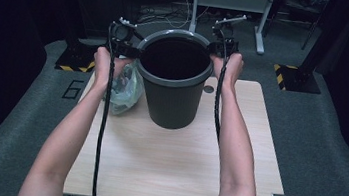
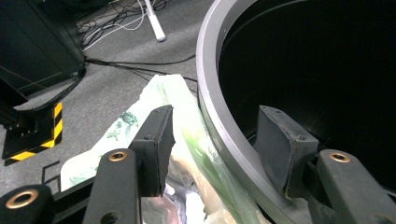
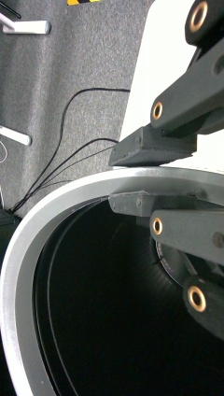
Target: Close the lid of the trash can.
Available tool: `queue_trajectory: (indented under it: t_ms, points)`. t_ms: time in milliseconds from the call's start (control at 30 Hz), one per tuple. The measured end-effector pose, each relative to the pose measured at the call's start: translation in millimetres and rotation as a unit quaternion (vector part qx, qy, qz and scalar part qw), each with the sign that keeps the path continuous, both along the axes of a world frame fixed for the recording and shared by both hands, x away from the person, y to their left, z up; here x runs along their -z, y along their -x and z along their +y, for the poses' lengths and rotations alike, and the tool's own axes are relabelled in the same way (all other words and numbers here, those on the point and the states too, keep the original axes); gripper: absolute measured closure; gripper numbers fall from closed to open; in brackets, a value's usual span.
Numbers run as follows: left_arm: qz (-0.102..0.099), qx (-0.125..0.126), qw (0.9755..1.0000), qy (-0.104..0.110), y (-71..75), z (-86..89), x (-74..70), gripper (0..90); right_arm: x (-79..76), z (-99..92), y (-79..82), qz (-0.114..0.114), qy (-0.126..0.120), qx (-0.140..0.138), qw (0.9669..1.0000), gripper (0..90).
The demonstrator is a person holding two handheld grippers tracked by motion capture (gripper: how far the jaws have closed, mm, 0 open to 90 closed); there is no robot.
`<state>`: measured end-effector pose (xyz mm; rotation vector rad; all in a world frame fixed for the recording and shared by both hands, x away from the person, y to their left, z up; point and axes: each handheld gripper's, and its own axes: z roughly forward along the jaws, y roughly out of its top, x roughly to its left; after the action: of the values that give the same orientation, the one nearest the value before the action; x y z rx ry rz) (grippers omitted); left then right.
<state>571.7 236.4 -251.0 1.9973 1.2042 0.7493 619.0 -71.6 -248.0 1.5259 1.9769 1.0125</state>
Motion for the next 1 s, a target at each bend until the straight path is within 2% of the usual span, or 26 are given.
queue_trajectory:
  t_ms: [267, 433, 533, 767, 933, 1000]
  points:
    - [0.003, 0.002, 1.0, -0.004, -1.1, 0.1, 2.5, 45.2, 7.3, -0.8, -5.8, 0.005, 0.001, -0.003, 1.0, 75.6]
    - [0.004, 0.005, 1.0, -0.004, -0.4, 0.4, 5.1, 44.5, 11.5, -2.0, -3.2, 0.002, 0.0, -0.007, 1.0, 75.1]
    - [0.006, 0.006, 1.0, -0.004, -1.3, -0.5, 6.1, 44.5, 12.7, -3.9, -4.2, 0.005, -0.007, -0.009, 0.9999, 74.5]
    - [0.012, 0.007, 0.9999, 0.004, -3.1, -0.2, 8.2, 44.8, 13.7, -4.1, -8.4, 0.017, -0.008, -0.013, 0.9997, 74.6]
    - [0.017, 0.01, 0.9998, 0.008, -4.4, -0.4, 10.0, 46.2, 11.8, -1.7, -8.3, 0.017, 0.01, -0.016, 0.9997, 75.0]
    - [0.023, 0.012, 0.9996, 0.011, -5.2, -0.1, 11.1, 46.1, 11.4, -1.4, -9.1, 0.022, 0.009, -0.015, 0.9996, 75.1]
